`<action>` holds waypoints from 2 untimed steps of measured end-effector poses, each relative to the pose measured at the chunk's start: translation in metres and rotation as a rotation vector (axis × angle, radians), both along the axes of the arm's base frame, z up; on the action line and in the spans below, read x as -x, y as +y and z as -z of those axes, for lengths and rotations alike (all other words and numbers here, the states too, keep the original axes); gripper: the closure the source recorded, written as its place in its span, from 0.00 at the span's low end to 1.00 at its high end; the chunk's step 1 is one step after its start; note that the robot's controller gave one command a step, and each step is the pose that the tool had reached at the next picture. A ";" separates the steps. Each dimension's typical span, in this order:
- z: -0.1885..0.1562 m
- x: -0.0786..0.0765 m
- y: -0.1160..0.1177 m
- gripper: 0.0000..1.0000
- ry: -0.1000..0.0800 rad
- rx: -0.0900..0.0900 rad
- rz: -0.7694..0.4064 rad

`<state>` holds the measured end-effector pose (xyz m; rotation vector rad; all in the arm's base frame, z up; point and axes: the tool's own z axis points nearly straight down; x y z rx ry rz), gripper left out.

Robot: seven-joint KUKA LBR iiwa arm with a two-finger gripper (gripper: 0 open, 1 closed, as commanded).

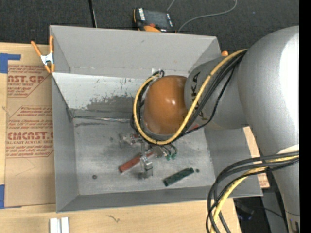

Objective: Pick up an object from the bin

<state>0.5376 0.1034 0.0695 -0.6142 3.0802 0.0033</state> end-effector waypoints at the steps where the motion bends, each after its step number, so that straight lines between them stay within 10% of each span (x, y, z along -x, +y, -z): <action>1: 0.000 0.000 0.000 1.00 -0.001 0.000 0.000; 2: -0.150 0.002 0.002 1.00 -0.010 0.000 -0.090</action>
Offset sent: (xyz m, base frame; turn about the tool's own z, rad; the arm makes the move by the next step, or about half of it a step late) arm 0.0000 0.0000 0.0000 0.0000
